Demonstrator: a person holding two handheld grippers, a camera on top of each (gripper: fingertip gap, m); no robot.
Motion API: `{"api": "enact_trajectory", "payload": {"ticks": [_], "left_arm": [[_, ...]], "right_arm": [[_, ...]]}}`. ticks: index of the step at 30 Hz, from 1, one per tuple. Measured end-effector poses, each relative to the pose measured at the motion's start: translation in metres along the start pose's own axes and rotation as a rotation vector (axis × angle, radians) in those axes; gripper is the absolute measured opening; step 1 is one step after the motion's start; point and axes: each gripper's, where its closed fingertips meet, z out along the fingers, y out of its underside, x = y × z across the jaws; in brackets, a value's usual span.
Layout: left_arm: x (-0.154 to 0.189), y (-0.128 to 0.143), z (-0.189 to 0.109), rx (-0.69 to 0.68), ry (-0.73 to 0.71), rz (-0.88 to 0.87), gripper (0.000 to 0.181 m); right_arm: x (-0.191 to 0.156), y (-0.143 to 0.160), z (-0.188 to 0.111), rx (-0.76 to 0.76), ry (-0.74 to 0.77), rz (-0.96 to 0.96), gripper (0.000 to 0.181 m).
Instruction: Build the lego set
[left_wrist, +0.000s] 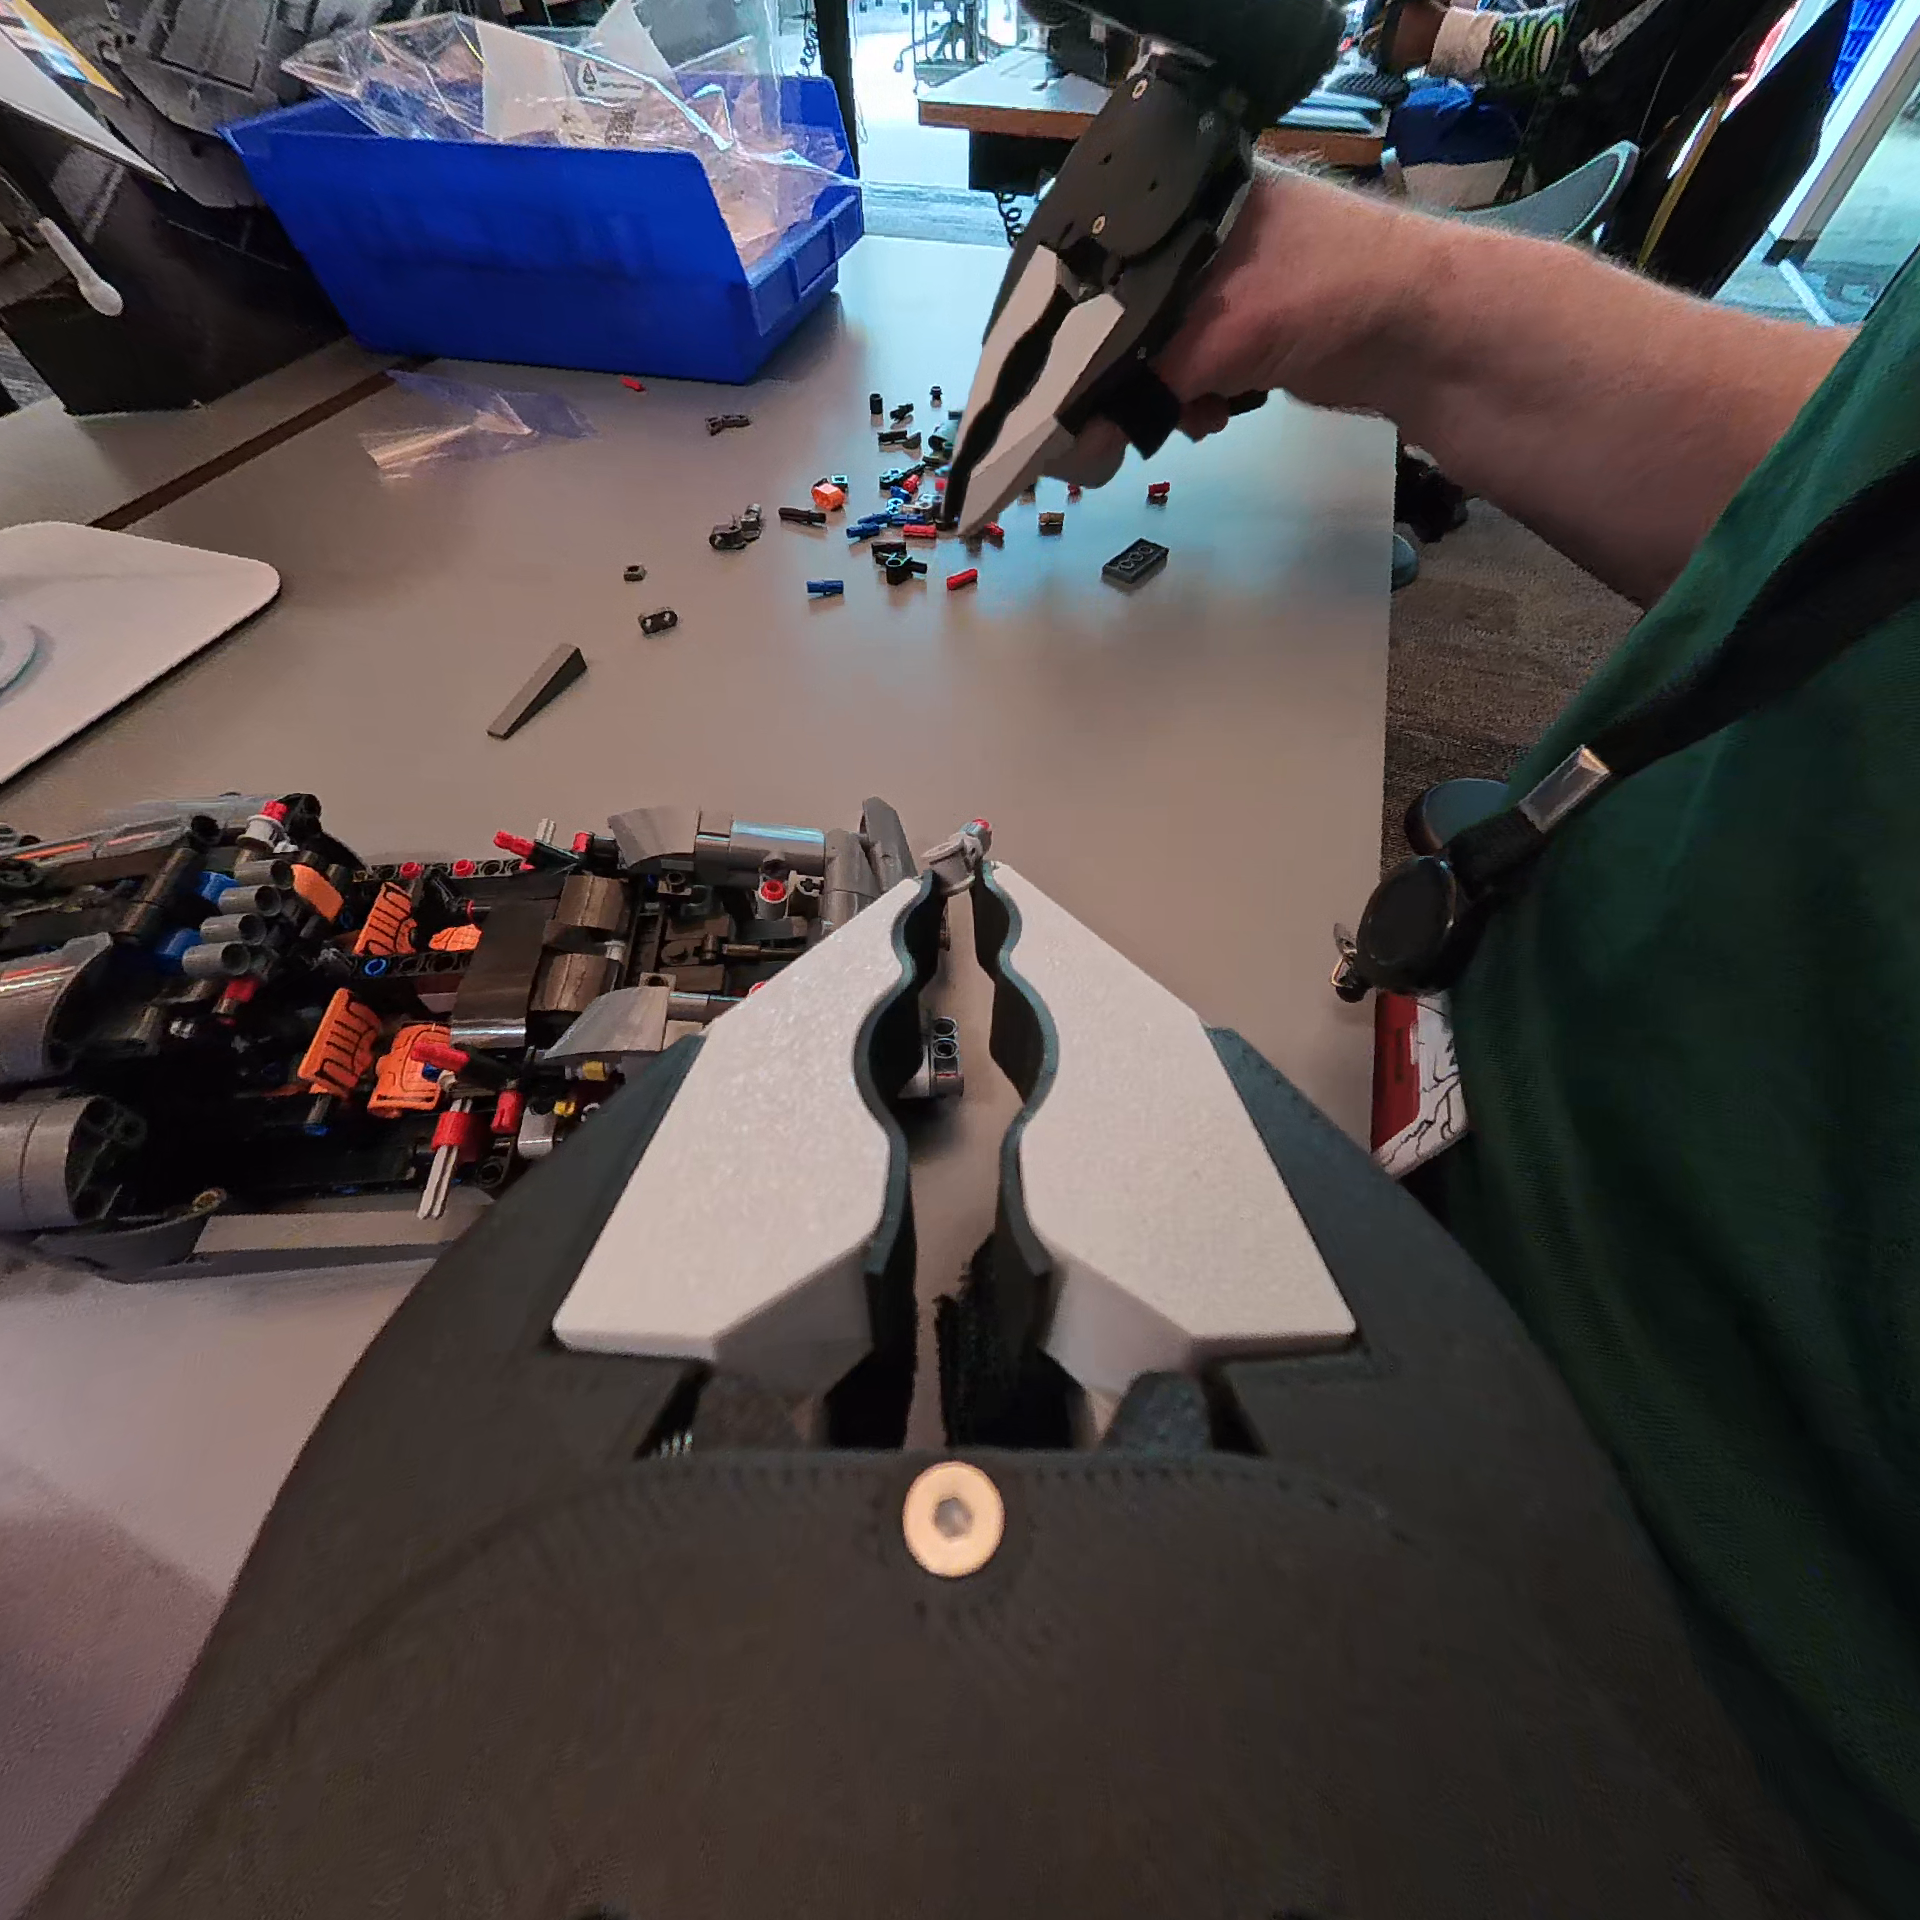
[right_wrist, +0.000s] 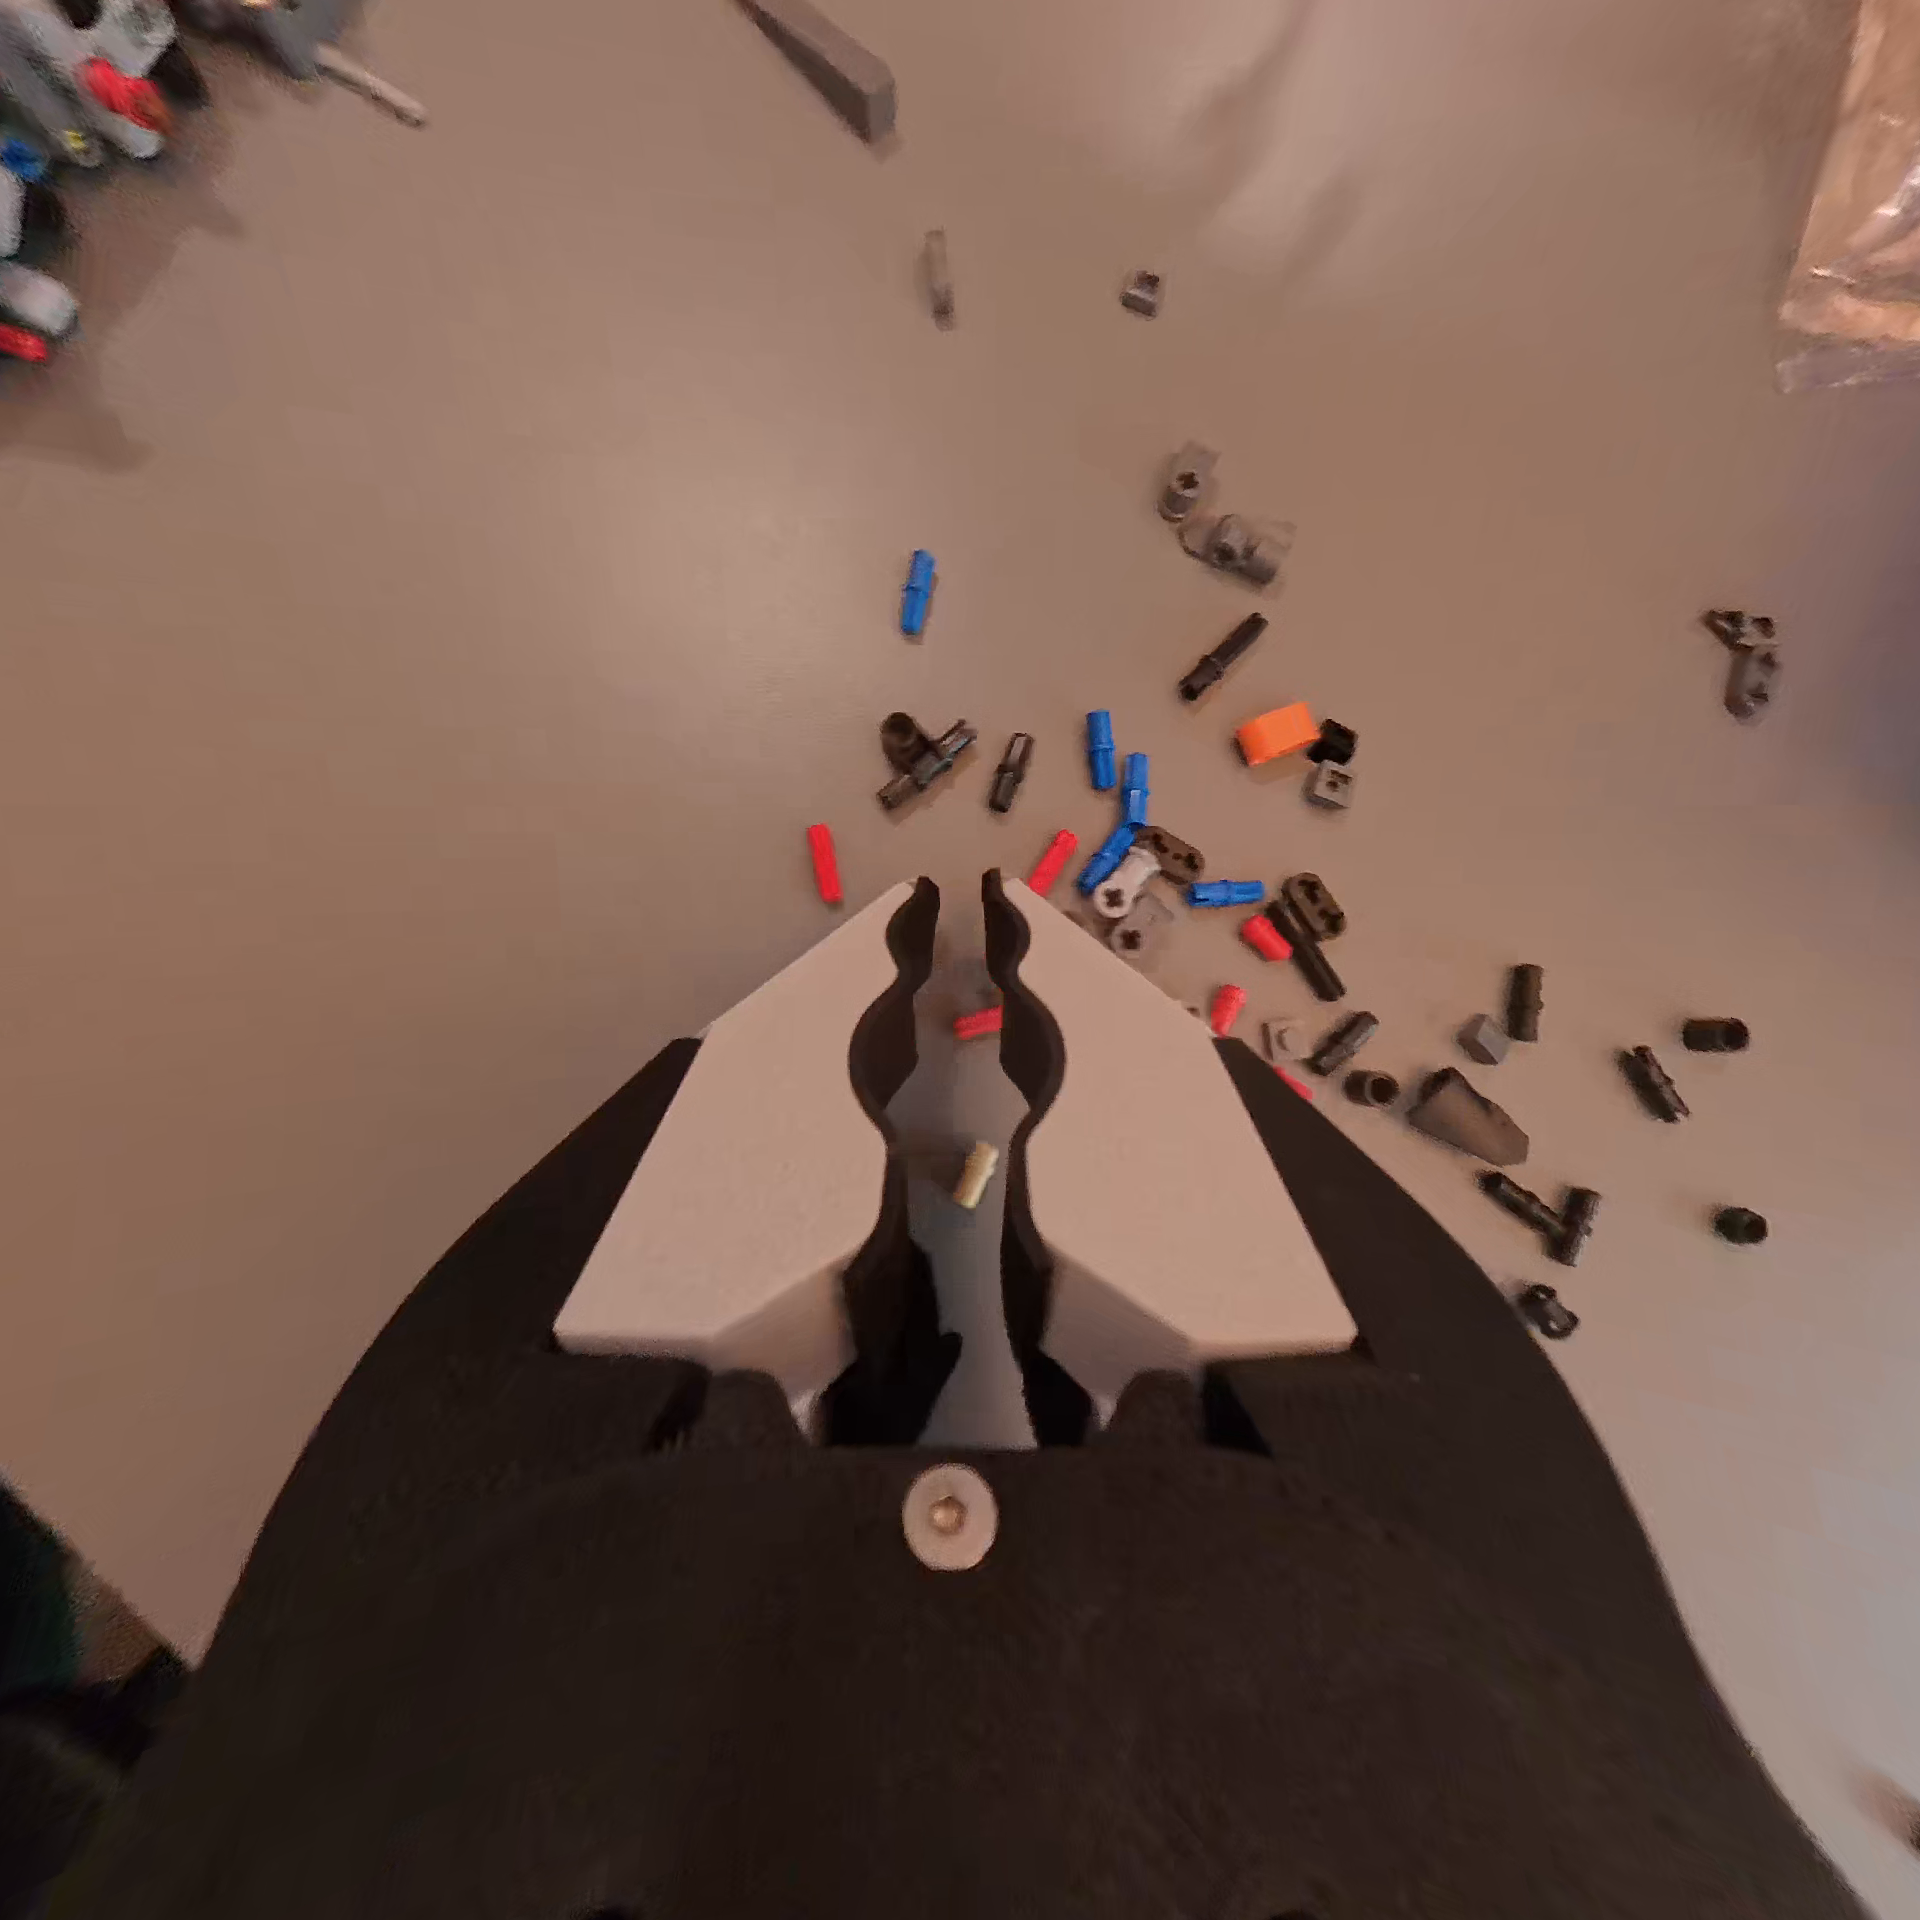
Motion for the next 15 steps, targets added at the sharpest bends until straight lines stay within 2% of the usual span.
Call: {"api": "enact_trajectory", "payload": {"ticks": [5, 8, 11, 15], "left_arm": [[0.001, 0.000, 0.003, -0.003, 0.010, -0.002, 0.004], [0.001, 0.000, 0.003, -0.009, 0.012, 0.001, 0.004], [0.002, -0.001, 0.002, -0.010, 0.011, 0.001, 0.004], [0.003, -0.001, 0.002, -0.017, 0.013, 0.000, 0.004]], "right_arm": [[-0.025, -0.001, -0.001, 0.008, -0.129, -0.046, 0.011], [-0.028, 0.004, 0.006, -0.021, -0.130, -0.053, 0.011], [-0.028, 0.002, 0.008, -0.006, -0.132, -0.048, 0.003], [-0.031, 0.000, 0.009, 0.018, -0.137, -0.059, 0.002]]}}
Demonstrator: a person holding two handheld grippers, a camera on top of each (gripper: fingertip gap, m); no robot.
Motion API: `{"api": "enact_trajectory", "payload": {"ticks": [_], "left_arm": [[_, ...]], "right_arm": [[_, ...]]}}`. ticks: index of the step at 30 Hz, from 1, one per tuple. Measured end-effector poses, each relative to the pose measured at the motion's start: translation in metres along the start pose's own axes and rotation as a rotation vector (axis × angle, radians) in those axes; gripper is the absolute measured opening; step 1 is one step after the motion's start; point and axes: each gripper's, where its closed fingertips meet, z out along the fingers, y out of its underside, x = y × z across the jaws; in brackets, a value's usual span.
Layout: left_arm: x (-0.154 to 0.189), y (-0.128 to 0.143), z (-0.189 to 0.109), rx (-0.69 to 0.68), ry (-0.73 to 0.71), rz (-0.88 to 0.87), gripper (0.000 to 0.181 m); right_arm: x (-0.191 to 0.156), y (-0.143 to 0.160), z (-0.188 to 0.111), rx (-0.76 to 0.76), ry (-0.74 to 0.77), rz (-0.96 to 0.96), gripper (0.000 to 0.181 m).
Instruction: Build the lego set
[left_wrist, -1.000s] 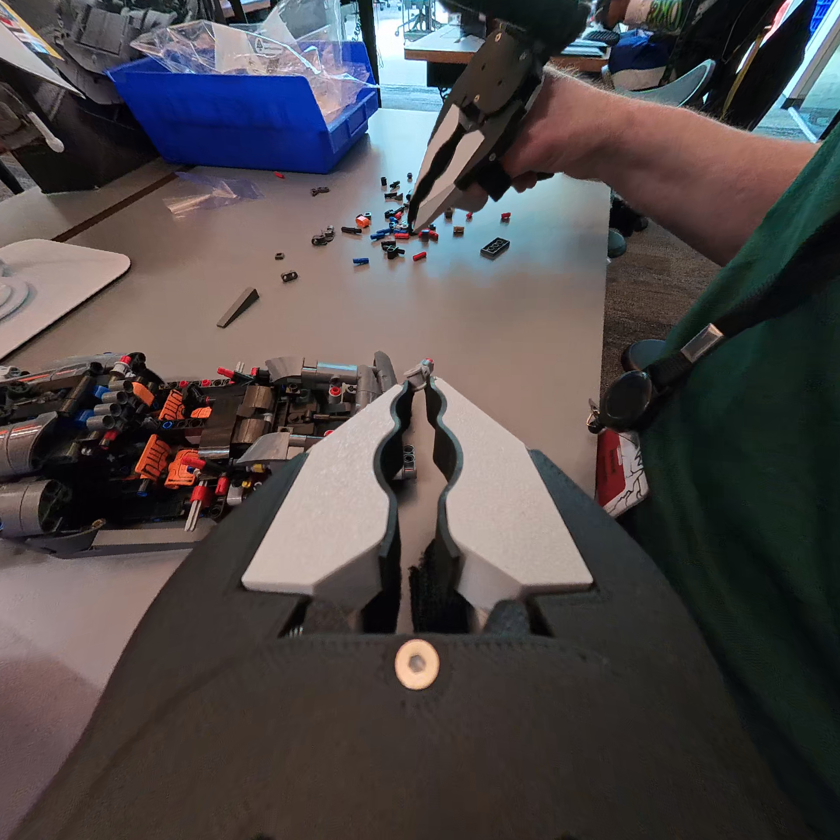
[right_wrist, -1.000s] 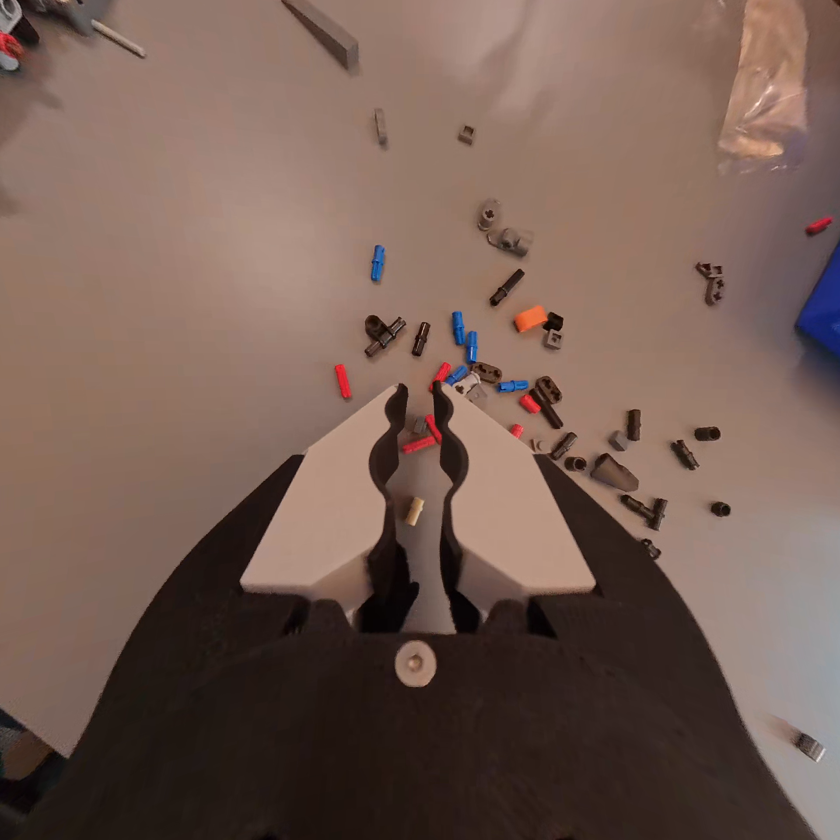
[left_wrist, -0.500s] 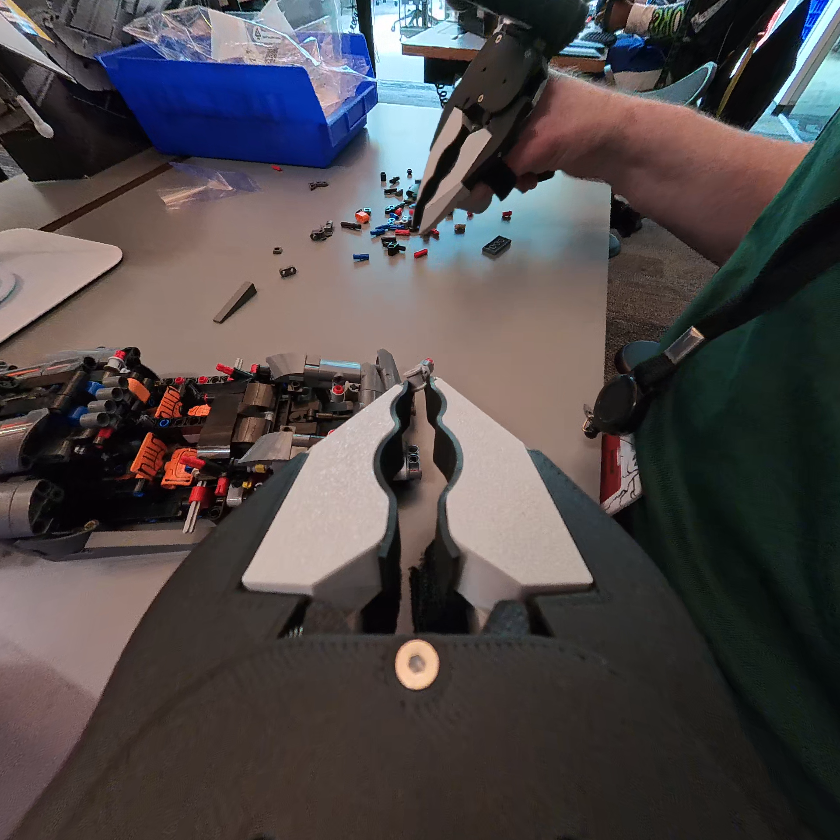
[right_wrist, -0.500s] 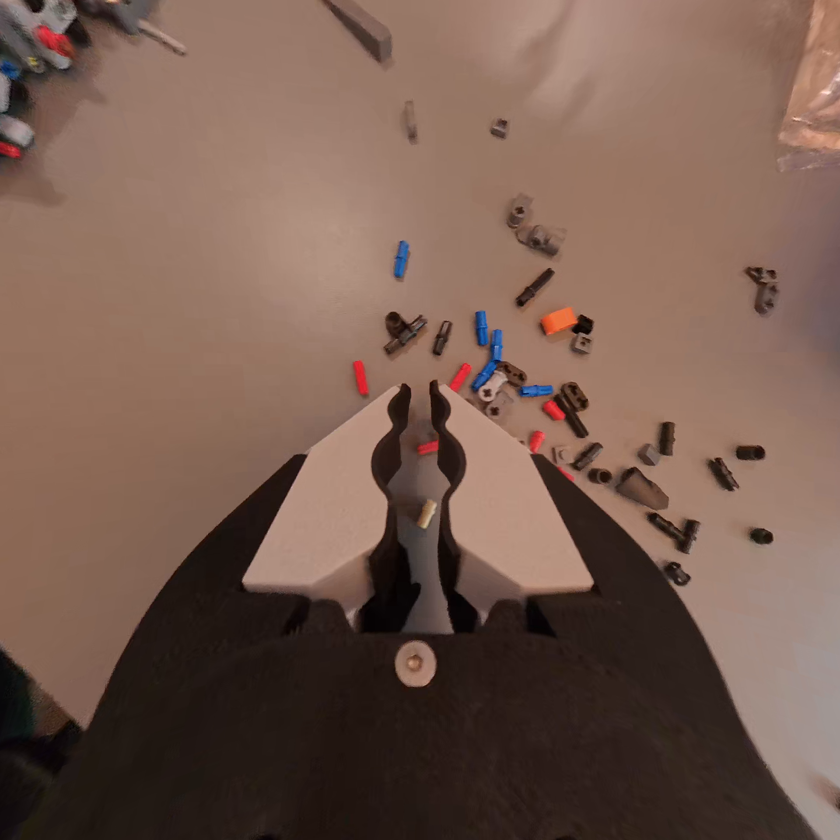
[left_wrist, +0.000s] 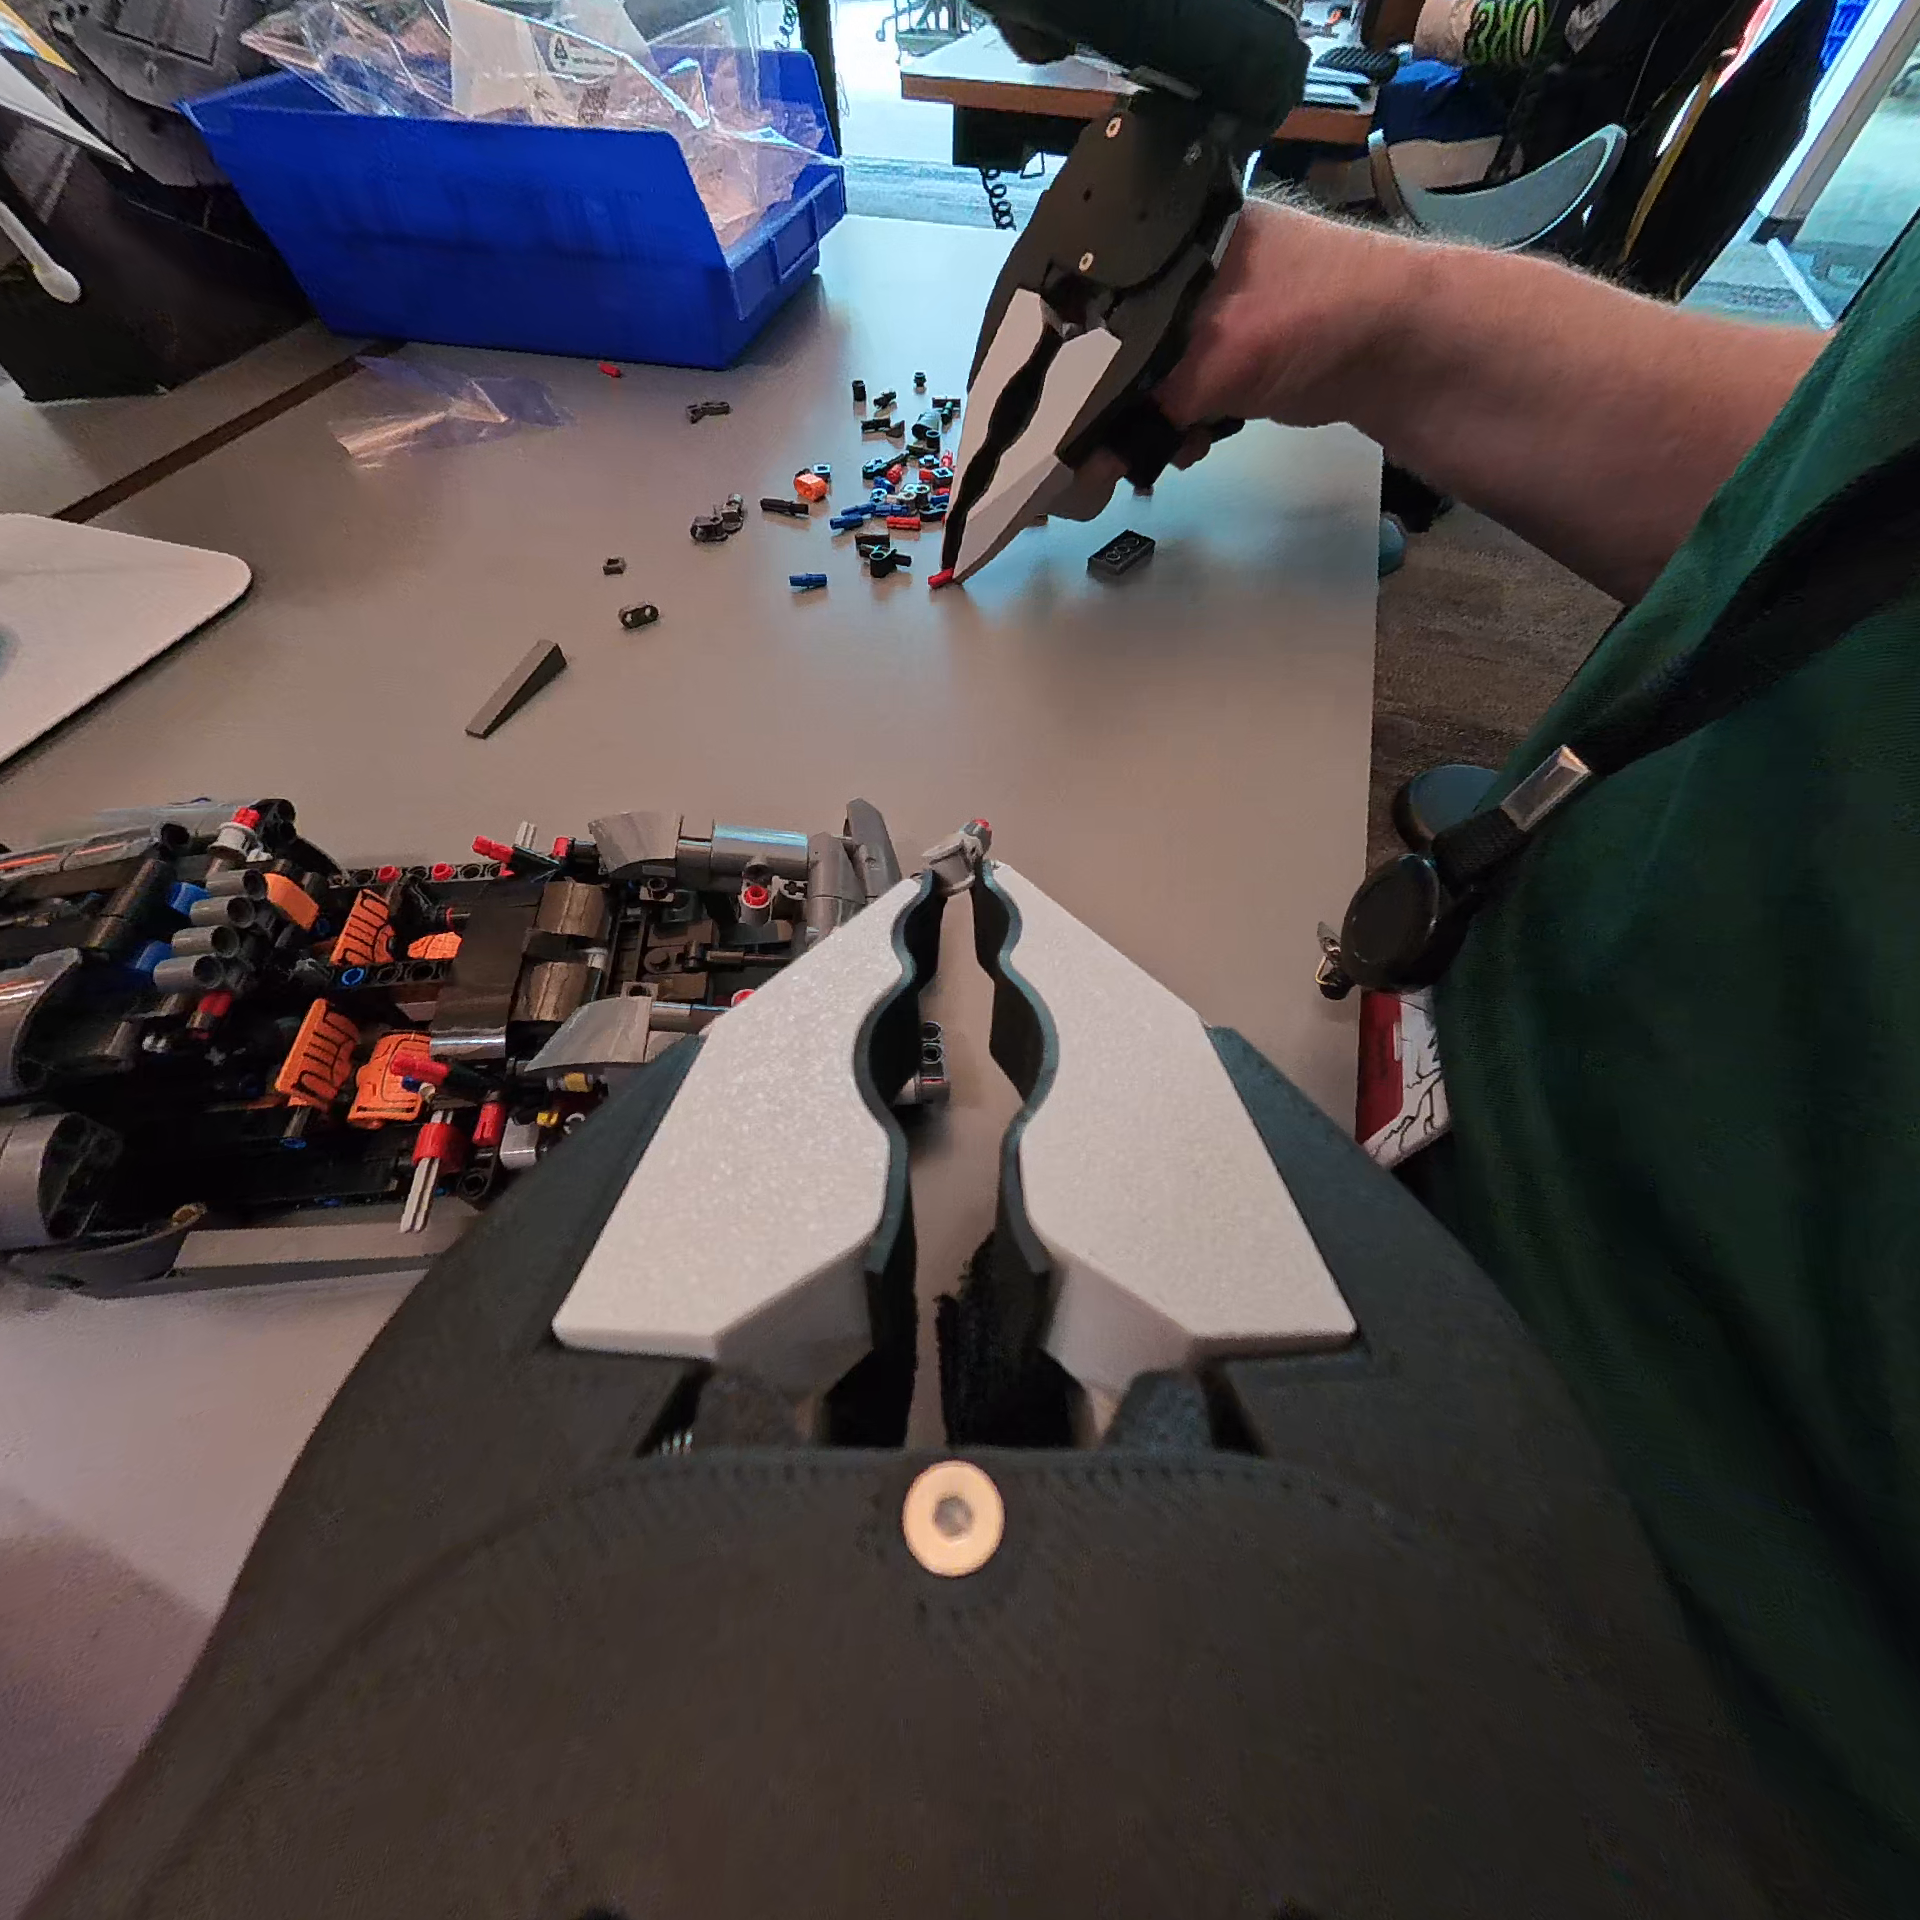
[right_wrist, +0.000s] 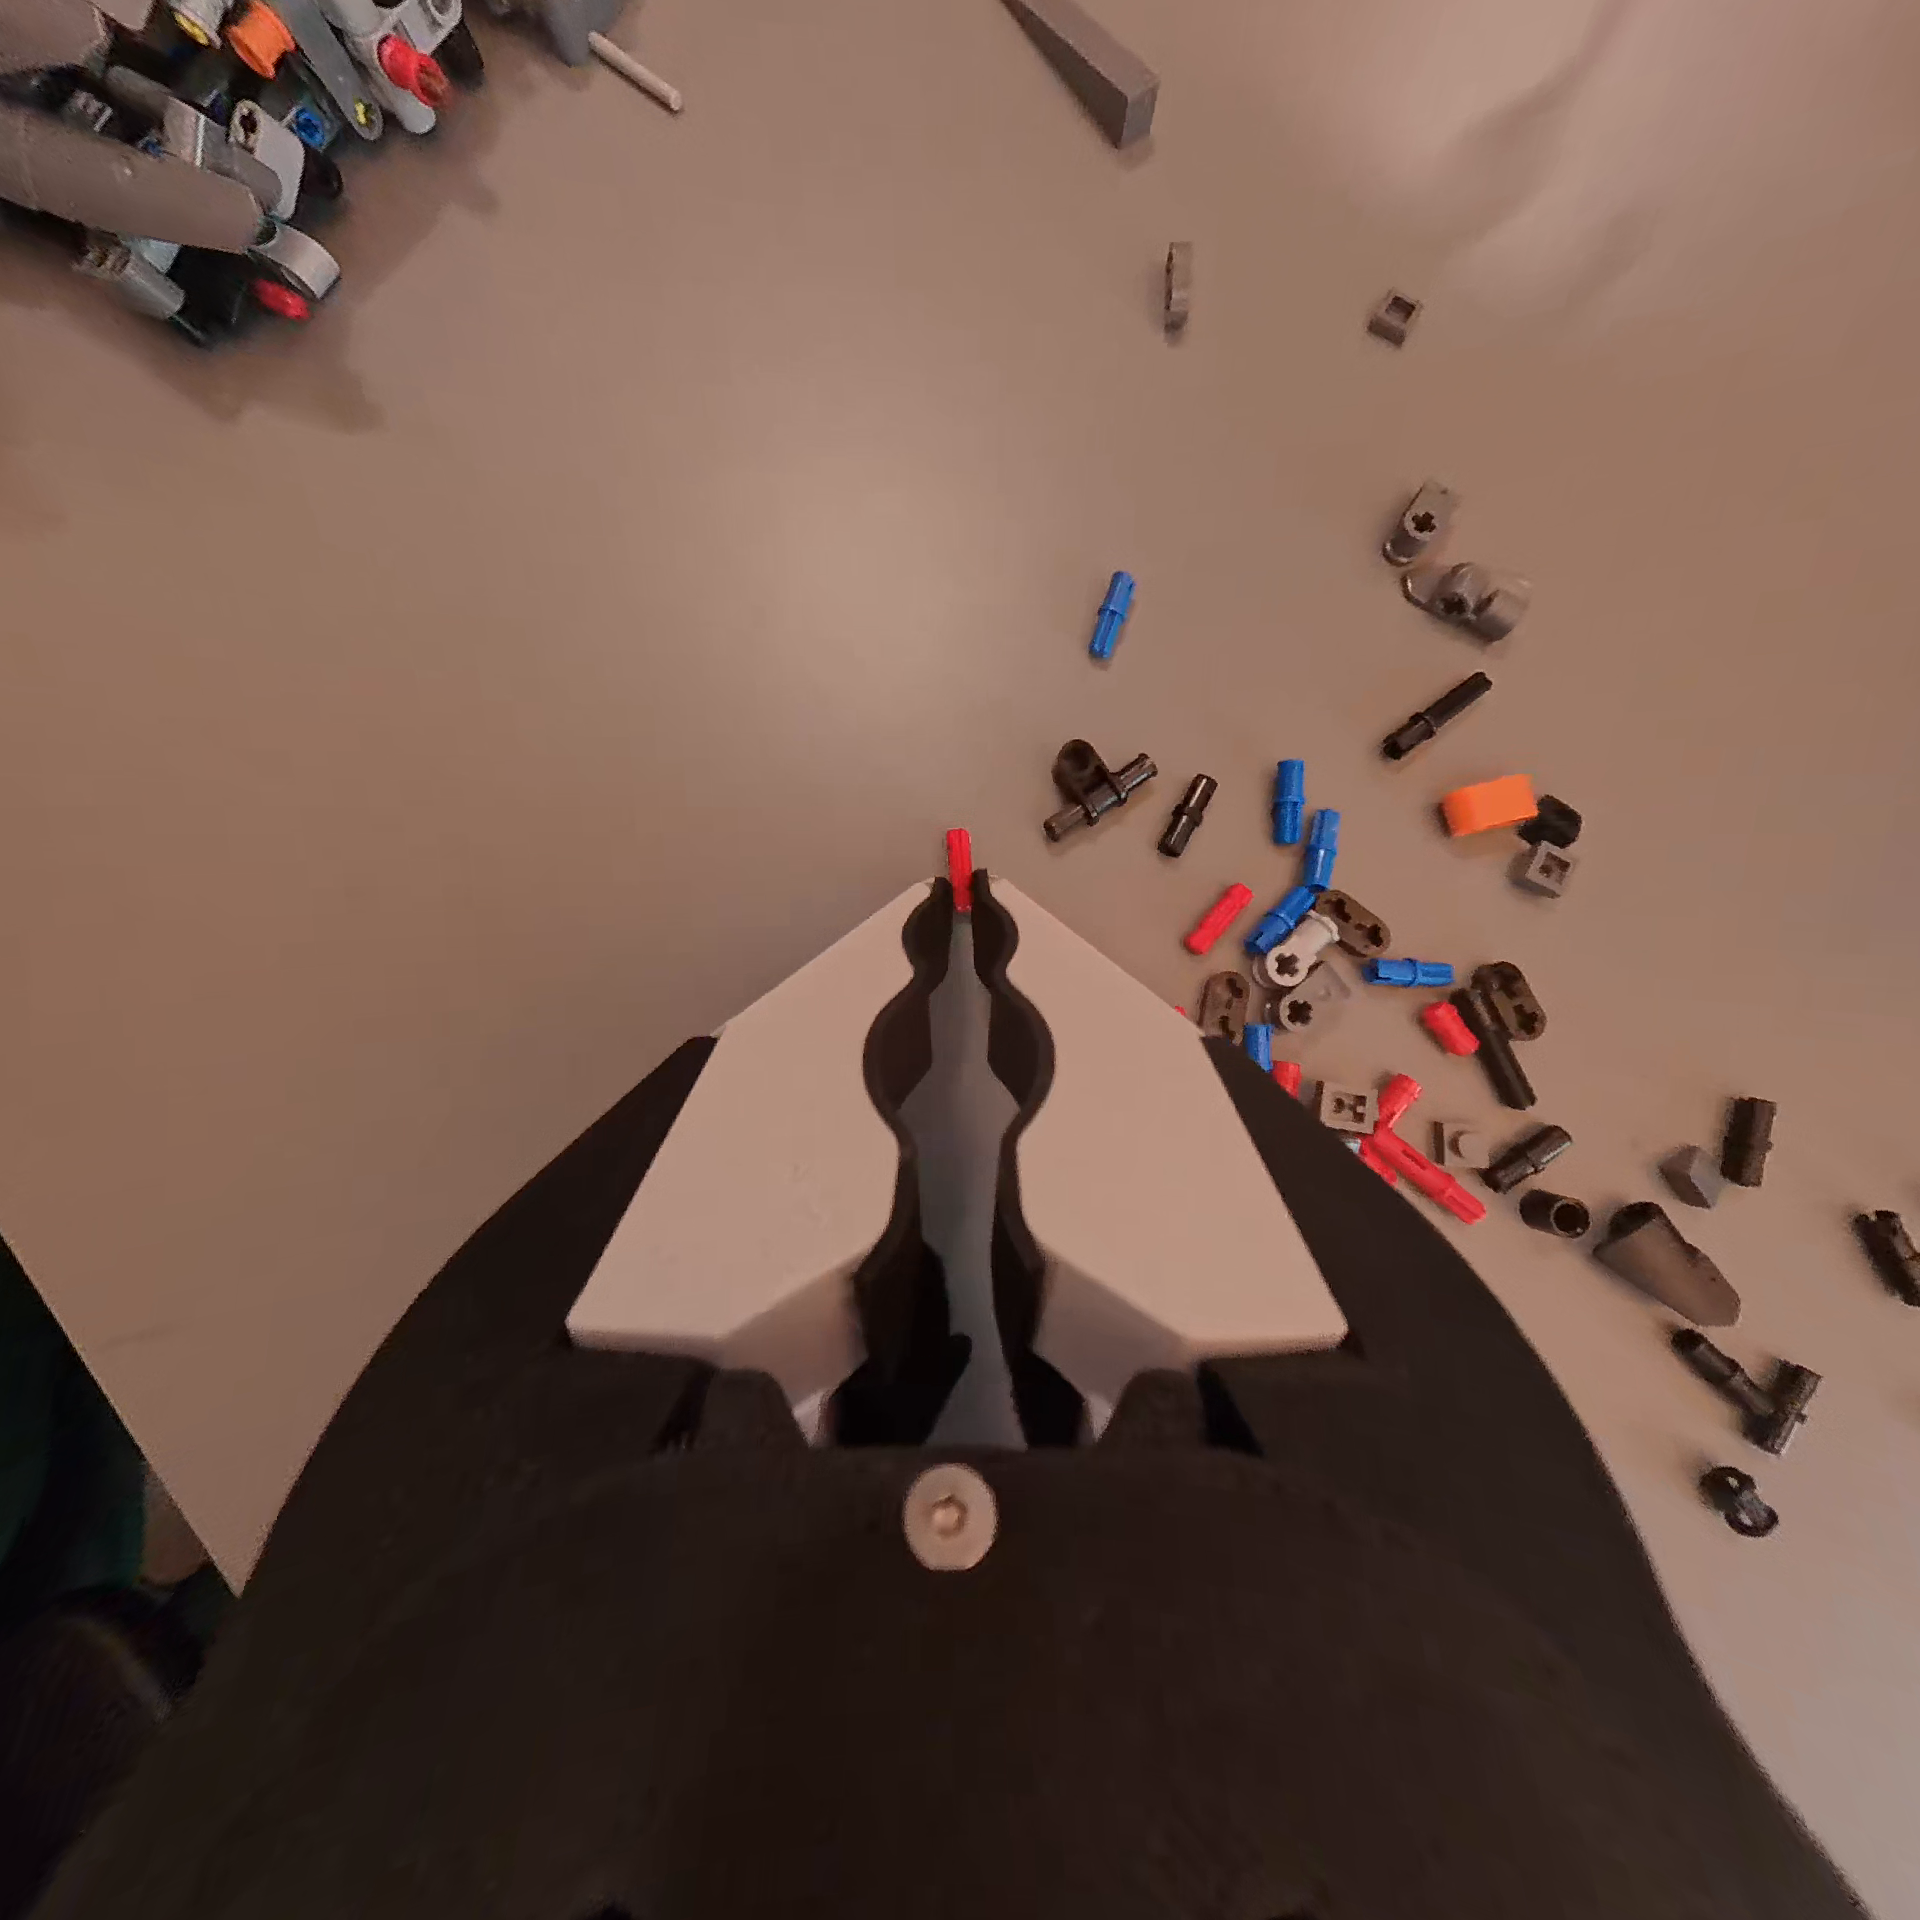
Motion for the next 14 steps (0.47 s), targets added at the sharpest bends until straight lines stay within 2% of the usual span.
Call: {"api": "enact_trajectory", "payload": {"ticks": [7, 14], "left_arm": [[0.005, -0.001, 0.004, -0.041, 0.013, 0.005, 0.004], [0.008, 0.002, 0.019, -0.145, -0.009, 0.064, 0.004]], "right_arm": [[-0.035, -0.028, -0.009, 0.086, -0.061, -0.122, 0.002], [-0.108, -0.081, -0.015, 0.198, -0.156, -0.359, 0.001]]}}
